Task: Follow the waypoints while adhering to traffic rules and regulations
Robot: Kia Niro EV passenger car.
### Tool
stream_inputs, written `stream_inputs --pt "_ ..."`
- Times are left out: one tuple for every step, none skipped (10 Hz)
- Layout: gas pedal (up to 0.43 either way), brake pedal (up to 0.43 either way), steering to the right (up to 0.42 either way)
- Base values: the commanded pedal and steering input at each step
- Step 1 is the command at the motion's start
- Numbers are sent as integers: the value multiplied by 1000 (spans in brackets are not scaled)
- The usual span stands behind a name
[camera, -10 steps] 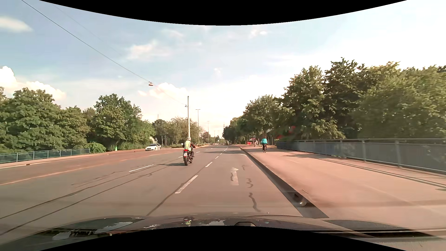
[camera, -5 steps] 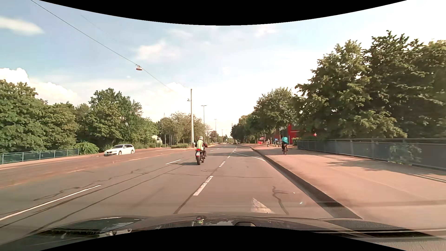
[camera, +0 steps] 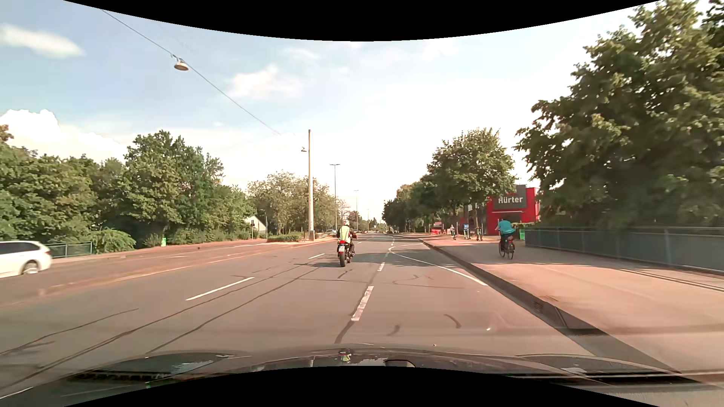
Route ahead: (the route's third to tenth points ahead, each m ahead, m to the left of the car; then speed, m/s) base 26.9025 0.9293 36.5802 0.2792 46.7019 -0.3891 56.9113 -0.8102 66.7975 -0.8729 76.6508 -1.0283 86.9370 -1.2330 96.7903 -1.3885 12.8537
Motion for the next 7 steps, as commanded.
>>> stream_inputs --pt "157 0 -11" --pt "150 0 -10" --pt "150 0 -8" --pt "150 0 -6" --pt "150 0 -5" --pt "150 0 1" --pt "150 0 5"
